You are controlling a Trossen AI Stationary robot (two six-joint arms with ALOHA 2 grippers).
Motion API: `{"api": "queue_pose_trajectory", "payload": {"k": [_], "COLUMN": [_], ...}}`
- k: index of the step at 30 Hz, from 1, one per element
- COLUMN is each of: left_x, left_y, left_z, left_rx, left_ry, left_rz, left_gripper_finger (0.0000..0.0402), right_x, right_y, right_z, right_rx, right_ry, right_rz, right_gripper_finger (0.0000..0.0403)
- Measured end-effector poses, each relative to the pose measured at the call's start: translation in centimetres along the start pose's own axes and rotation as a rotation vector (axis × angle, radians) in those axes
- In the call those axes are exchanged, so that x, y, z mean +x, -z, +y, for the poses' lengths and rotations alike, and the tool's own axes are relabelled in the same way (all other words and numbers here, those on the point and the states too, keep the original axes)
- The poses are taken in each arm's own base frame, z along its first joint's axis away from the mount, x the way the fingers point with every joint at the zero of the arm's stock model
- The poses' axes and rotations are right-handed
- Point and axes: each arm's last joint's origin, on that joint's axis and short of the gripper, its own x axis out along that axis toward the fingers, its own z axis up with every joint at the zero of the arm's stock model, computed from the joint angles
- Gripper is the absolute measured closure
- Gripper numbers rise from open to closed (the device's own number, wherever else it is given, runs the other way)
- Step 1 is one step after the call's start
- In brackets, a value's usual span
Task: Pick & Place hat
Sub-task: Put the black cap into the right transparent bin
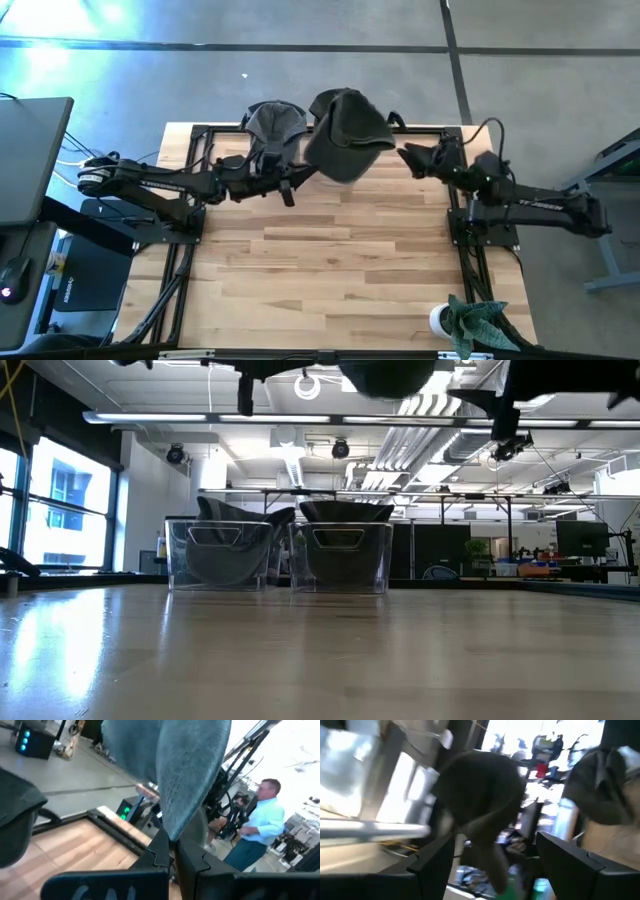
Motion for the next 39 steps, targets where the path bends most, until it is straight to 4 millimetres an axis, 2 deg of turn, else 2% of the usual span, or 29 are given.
{"api": "queue_pose_trajectory", "payload": {"k": [8,14,23,28,36,39], "left_x": [0.0,0.0,0.0,0.0,0.0,0.0], "left_y": [-0.1,-0.1,0.0,0.0,0.0,0.0], "left_z": [-0.1,-0.2,-0.3,-0.3,-0.3,-0.3], "left_rx": [0.003,0.002,-0.006,-0.007,-0.007,-0.007], "left_ry": [0.009,0.037,0.082,0.084,0.081,0.073], "left_rz": [0.001,0.017,0.036,0.037,0.035,0.042], "left_gripper_finger": [0.0401,0.0401,0.0401,0.0401,0.0401,0.0399], "right_x": [3.7,6.4,11.5,13.5,15.2,15.8], "right_y": [-1.8,-3.8,-5.9,-6.3,-6.7,-6.9], "right_z": [3.5,6.0,7.6,8.0,9.4,10.1], "right_rx": [-0.271,-0.471,-0.735,-0.797,-0.854,-0.863], "right_ry": [0.237,0.286,0.405,0.439,0.42,0.415], "right_rz": [0.1,0.248,0.516,0.619,0.677,0.672], "right_gripper_finger": [0.0128,0.0128,0.0136,0.0202,0.0384,0.0388]}}
